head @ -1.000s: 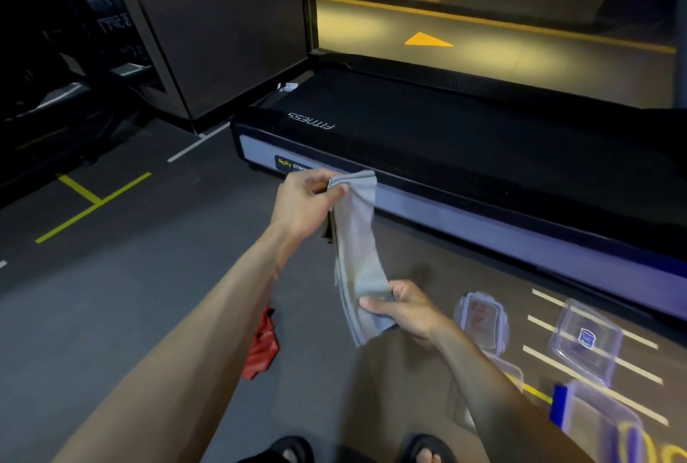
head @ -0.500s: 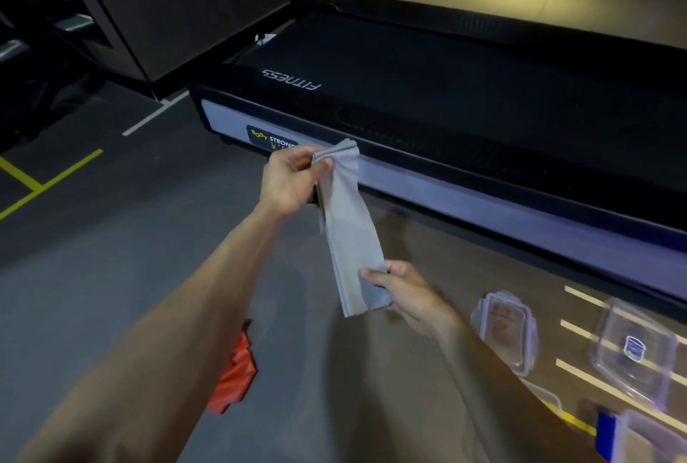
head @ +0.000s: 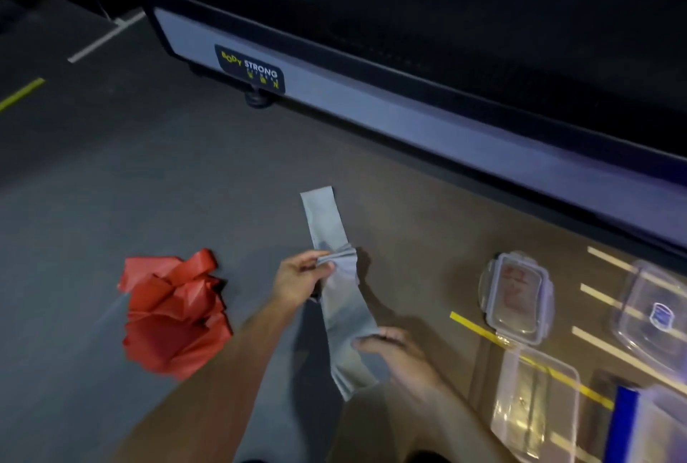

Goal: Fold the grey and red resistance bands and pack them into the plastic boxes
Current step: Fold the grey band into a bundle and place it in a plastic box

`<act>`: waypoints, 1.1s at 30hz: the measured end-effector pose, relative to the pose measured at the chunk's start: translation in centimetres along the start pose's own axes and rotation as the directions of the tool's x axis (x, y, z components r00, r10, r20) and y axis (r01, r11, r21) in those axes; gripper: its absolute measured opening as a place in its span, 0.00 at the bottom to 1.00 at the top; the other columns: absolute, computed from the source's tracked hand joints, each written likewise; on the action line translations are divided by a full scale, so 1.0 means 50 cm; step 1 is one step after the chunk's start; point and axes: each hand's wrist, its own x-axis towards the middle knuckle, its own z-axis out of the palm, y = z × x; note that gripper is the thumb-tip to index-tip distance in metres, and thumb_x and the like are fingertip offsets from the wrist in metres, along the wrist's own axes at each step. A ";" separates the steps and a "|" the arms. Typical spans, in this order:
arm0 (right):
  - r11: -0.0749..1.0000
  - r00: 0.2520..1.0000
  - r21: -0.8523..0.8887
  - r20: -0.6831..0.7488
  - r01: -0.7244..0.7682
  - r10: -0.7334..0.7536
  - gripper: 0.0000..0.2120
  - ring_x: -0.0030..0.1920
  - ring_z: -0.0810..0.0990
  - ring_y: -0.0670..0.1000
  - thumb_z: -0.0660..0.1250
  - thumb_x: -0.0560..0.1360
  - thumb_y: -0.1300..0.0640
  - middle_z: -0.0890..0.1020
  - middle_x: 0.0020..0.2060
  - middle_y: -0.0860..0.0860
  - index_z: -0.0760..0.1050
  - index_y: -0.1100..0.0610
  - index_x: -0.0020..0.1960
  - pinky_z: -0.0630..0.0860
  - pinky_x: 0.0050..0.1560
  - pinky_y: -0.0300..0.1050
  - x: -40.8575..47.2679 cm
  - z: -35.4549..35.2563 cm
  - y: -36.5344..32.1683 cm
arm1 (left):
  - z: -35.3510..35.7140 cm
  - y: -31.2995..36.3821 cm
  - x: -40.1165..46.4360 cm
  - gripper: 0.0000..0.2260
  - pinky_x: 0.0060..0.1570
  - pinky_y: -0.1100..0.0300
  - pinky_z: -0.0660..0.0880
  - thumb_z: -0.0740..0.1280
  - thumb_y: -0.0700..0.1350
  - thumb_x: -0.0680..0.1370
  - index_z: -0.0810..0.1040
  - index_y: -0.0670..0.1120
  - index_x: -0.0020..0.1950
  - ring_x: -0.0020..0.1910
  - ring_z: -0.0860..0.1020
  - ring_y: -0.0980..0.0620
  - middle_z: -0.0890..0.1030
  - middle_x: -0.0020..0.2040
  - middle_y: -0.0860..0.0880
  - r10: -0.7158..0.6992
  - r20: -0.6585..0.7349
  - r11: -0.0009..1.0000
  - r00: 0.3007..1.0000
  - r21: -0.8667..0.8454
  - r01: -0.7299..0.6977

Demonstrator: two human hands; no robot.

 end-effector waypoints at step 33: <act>0.955 0.994 0.287 0.101 -0.072 0.045 0.08 0.34 0.87 0.55 0.69 0.78 0.68 0.86 0.42 0.61 0.80 0.68 0.56 0.84 0.32 0.48 0.023 0.037 -0.097 | -0.140 0.040 -0.195 0.26 0.68 0.61 0.69 0.78 0.44 0.73 0.77 0.56 0.70 0.67 0.72 0.57 0.74 0.69 0.58 0.507 0.585 0.359 0.633 0.524 -0.772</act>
